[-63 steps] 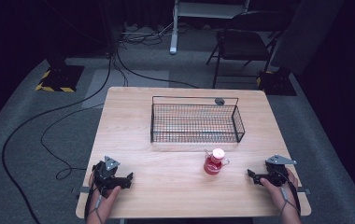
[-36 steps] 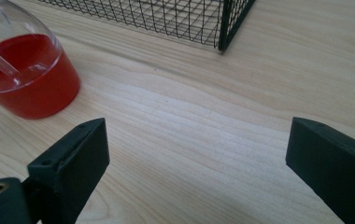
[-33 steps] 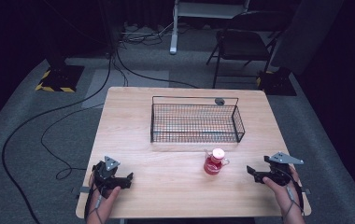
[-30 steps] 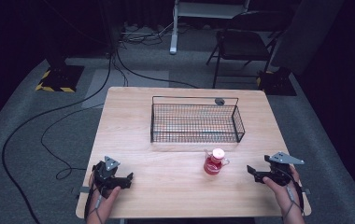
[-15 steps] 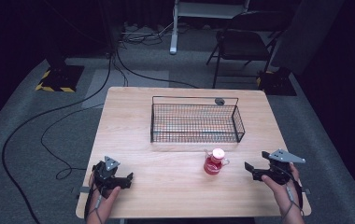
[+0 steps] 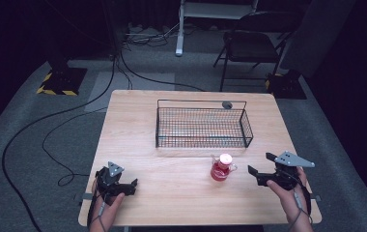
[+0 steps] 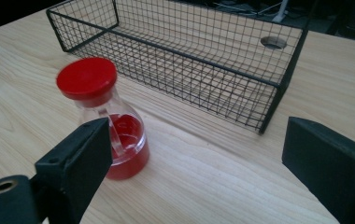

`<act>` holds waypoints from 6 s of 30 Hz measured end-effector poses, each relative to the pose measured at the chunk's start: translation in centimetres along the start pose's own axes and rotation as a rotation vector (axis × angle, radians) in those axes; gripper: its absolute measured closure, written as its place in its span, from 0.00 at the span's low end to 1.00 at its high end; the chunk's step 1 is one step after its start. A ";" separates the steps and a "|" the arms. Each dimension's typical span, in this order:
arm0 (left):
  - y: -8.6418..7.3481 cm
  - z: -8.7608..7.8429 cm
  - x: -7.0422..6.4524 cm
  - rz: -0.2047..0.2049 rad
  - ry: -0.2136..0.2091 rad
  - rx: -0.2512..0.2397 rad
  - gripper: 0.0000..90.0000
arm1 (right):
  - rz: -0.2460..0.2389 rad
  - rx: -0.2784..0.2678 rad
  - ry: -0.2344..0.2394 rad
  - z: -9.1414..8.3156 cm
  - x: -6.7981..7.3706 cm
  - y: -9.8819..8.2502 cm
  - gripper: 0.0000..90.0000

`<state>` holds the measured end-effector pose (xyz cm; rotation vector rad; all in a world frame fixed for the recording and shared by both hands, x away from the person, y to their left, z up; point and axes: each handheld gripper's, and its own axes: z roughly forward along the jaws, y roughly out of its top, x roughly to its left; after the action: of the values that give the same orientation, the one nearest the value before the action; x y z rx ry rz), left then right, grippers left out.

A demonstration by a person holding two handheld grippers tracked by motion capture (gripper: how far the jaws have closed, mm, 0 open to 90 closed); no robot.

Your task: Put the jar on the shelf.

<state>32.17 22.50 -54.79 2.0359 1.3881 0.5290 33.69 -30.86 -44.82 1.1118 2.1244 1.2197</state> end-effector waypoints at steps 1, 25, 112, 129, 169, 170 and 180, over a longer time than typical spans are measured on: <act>0.0 0.0 0.0 0.000 0.000 0.000 0.00 | -0.003 -0.002 0.002 0.0 0.2 0.2 0.10; 0.0 0.0 0.0 0.000 0.000 0.000 0.00 | -0.062 -0.049 0.095 2.3 4.6 3.3 0.10; 0.0 0.0 0.0 0.003 0.000 -0.002 0.00 | -0.214 -0.033 0.106 7.1 5.1 12.1 0.54; -0.1 -0.1 -0.1 0.002 0.001 0.001 0.00 | -0.254 -0.037 0.106 9.3 5.8 15.5 0.54; 0.0 0.0 -0.2 0.000 0.002 0.000 0.00 | -0.234 -0.036 0.132 18.2 9.1 18.4 0.54; 0.0 0.0 -0.2 0.000 0.003 0.000 0.00 | -0.234 -0.035 0.132 18.4 9.1 18.4 0.54; 0.0 0.0 -0.2 0.000 0.003 0.000 0.00 | -0.215 -0.028 0.132 20.6 9.4 17.9 0.54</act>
<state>32.05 22.32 -54.79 2.0358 1.3898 0.5317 50.22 -7.77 -39.78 0.7853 2.2501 1.2460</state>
